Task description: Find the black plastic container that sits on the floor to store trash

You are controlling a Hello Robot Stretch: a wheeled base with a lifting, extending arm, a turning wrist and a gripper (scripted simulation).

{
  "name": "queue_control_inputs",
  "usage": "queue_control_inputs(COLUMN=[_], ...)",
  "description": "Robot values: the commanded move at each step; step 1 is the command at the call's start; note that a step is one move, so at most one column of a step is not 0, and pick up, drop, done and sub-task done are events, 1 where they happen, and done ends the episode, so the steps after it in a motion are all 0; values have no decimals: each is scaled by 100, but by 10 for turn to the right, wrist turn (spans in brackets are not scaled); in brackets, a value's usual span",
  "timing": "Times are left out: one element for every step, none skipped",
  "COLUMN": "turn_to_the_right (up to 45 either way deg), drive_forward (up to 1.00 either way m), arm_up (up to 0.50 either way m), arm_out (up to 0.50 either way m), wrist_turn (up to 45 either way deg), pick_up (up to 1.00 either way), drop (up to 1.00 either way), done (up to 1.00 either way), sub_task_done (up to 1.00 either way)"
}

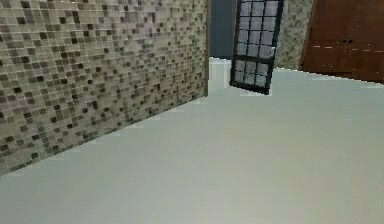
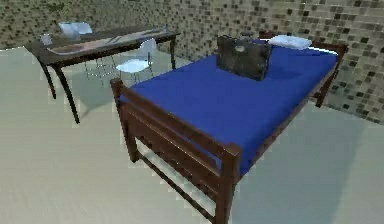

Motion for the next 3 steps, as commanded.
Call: queue_control_inputs(turn_to_the_right=[330, 0, -210], drive_forward=[0, 15, 0], arm_up=[0, 0, 0], arm_out=[0, 0, 0], wrist_turn=[0, 0, 0], pick_up=[0, 0, 0], drop=[0, 0, 0], done=[0, 0, 0], sub_task_done=[0, 0, 0])
